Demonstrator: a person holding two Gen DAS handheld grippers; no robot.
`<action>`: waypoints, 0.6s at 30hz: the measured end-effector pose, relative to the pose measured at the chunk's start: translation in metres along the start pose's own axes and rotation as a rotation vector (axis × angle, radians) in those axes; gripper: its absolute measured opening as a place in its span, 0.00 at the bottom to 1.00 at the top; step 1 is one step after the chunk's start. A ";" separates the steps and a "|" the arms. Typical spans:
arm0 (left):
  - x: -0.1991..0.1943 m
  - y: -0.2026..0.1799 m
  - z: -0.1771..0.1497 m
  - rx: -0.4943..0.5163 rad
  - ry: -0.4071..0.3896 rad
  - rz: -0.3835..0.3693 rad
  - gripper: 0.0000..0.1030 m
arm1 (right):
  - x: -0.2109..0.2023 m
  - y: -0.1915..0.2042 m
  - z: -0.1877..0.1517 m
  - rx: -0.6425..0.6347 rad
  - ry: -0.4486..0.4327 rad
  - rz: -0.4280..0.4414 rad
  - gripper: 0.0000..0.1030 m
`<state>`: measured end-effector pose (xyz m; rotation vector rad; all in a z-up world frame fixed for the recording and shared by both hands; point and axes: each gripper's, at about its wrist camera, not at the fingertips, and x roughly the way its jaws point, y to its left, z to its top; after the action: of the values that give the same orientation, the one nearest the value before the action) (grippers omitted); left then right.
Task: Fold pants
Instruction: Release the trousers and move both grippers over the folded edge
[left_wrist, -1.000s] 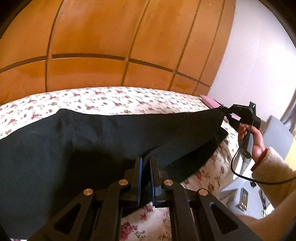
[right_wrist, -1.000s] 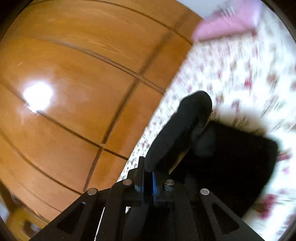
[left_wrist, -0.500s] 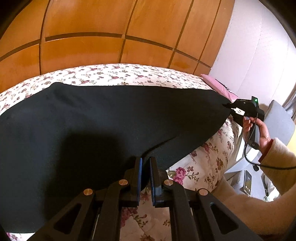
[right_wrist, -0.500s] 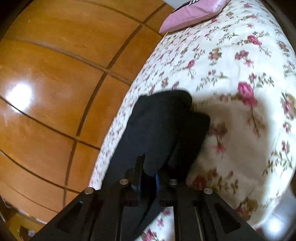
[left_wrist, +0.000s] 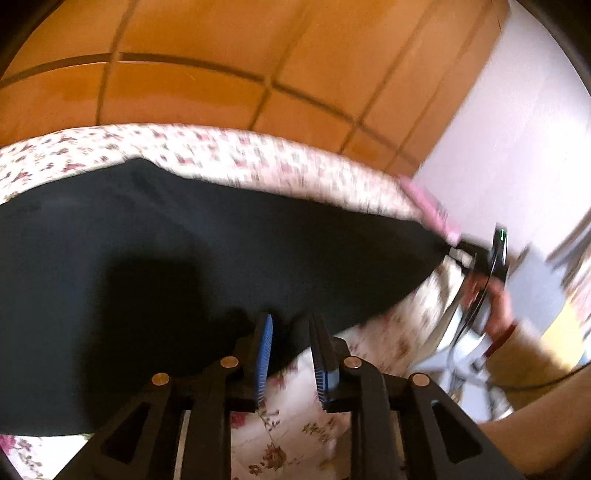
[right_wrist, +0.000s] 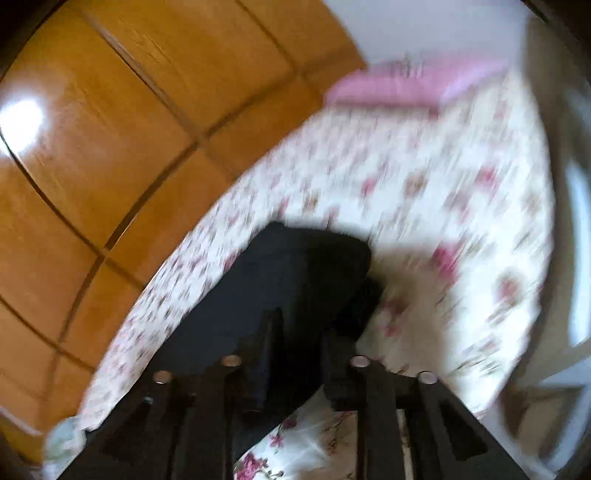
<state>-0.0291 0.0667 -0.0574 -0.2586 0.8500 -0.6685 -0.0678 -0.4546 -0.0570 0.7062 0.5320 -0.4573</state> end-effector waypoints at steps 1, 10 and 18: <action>-0.007 0.006 0.006 -0.026 -0.028 -0.003 0.25 | -0.012 0.008 0.003 -0.027 -0.059 -0.051 0.28; 0.039 0.041 0.080 -0.055 -0.006 0.274 0.24 | -0.010 0.096 -0.030 -0.288 0.030 0.168 0.30; 0.111 0.089 0.113 -0.014 0.082 0.502 0.20 | 0.056 0.122 -0.085 -0.440 0.158 0.042 0.24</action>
<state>0.1488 0.0584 -0.0934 -0.0247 0.9522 -0.2049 0.0179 -0.3243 -0.0864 0.3303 0.7367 -0.2325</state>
